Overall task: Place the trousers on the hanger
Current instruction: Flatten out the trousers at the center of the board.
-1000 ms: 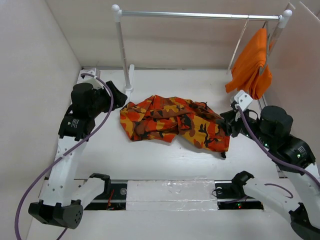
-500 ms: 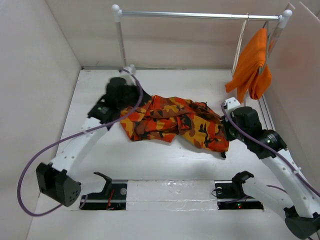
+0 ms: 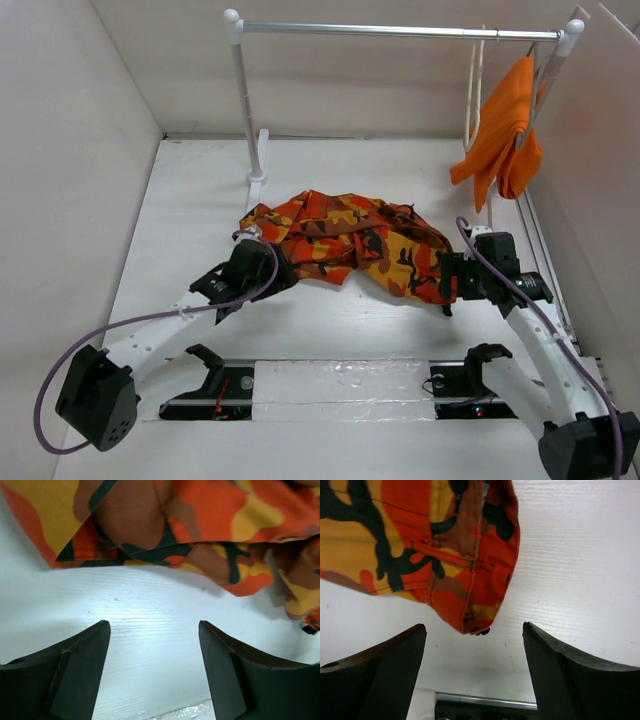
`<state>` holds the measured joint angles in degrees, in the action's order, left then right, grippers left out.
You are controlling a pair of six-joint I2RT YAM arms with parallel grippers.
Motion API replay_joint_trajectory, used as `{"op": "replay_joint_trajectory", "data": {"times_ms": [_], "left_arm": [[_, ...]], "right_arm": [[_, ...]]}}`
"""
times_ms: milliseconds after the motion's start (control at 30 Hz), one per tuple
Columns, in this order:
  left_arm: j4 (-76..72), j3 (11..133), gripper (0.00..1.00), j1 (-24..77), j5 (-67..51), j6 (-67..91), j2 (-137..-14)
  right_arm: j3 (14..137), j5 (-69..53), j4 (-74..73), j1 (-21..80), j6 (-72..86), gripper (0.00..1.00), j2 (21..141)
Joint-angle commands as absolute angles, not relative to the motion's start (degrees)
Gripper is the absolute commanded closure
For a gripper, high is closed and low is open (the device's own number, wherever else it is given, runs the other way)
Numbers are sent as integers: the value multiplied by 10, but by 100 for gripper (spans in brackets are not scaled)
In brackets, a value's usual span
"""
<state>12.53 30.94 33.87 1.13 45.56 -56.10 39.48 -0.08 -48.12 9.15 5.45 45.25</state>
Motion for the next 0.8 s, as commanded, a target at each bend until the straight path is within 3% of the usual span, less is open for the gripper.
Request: {"op": "replay_joint_trajectory", "data": {"times_ms": [0,200,300,367,433,467,500,567,600,767], "left_arm": [[49,283,32,338,7,496,-588],[-53,313,25,338,-24,483,-712],[-82,338,25,338,-30,476,-777],[-91,357,24,338,-26,477,-808],[-110,367,28,338,-28,482,-841],[-106,374,53,338,-19,484,-850],[-106,374,69,338,-18,484,-850],[-75,391,88,331,-6,476,-834],[-59,395,100,325,16,473,-803],[88,431,100,220,25,401,-643]], "right_arm": [[362,-66,-390,45,62,16,464],[318,-149,-298,-15,40,15,531],[300,-180,-259,-20,45,20,552],[296,-192,-251,-20,49,30,556],[299,-187,-251,-20,49,57,551],[314,-176,-269,-26,45,85,542],[314,-165,-269,-26,40,85,534],[342,-148,-297,-39,30,99,521],[354,-129,-305,-45,17,100,513],[453,-78,-370,-60,-18,100,511]]}}
